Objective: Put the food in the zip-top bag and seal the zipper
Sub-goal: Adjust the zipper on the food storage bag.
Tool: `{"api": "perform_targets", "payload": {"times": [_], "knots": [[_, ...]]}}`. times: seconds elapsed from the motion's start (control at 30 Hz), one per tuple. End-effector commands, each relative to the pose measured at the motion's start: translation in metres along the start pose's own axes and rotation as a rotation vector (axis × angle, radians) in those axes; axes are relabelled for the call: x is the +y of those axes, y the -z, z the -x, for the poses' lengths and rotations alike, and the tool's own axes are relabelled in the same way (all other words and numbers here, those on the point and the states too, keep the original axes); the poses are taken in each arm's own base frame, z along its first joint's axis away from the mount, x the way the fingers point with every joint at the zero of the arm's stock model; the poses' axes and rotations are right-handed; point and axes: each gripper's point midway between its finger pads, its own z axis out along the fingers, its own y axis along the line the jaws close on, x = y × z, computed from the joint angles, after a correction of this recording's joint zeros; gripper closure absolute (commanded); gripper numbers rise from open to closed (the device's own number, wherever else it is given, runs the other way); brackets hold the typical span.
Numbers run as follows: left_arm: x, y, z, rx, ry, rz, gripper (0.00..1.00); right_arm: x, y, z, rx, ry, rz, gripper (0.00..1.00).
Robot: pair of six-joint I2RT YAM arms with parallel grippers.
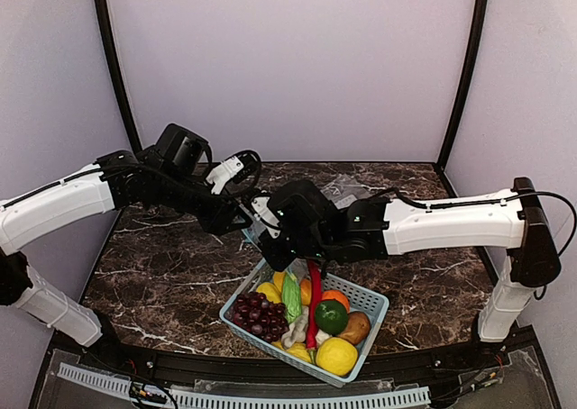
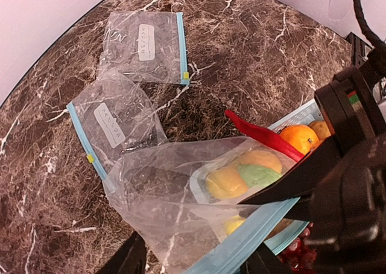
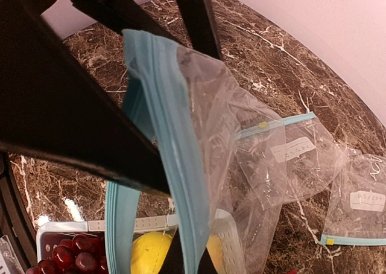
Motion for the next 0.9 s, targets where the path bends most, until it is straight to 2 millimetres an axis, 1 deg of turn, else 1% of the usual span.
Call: {"api": "perform_targets", "payload": {"times": [0.0, 0.23, 0.37, 0.43, 0.6, 0.7, 0.77, 0.87], "knots": [[-0.005, 0.007, 0.006, -0.018, -0.100, -0.014, 0.53, 0.015, 0.011, 0.016, -0.050, 0.009, 0.075, 1.00], [-0.008, 0.008, -0.001, -0.008, -0.172, -0.029, 0.68, 0.027, 0.010, 0.012, -0.028, 0.017, 0.137, 1.00], [-0.007, 0.008, -0.005, 0.003, -0.189, -0.021, 0.76, 0.028, 0.007, 0.011, -0.016, 0.018, 0.138, 1.00], [-0.006, 0.009, -0.008, 0.007, -0.191, -0.013, 0.82, 0.026, 0.006, 0.011, -0.014, 0.011, 0.127, 1.00], [-0.001, 0.010, -0.015, 0.025, -0.188, 0.016, 0.92, 0.012, 0.007, 0.012, -0.010, -0.020, 0.055, 1.00], [0.000, 0.011, -0.019, 0.035, -0.173, 0.026, 0.99, -0.005, 0.006, 0.010, -0.001, -0.052, -0.036, 1.00], [0.000, 0.012, -0.020, 0.037, -0.159, 0.027, 0.99, -0.020, 0.006, 0.005, 0.019, -0.083, -0.114, 1.00], [0.000, 0.012, -0.020, 0.037, -0.132, 0.029, 0.99, -0.034, 0.007, 0.004, 0.019, -0.123, -0.182, 1.00]]}}
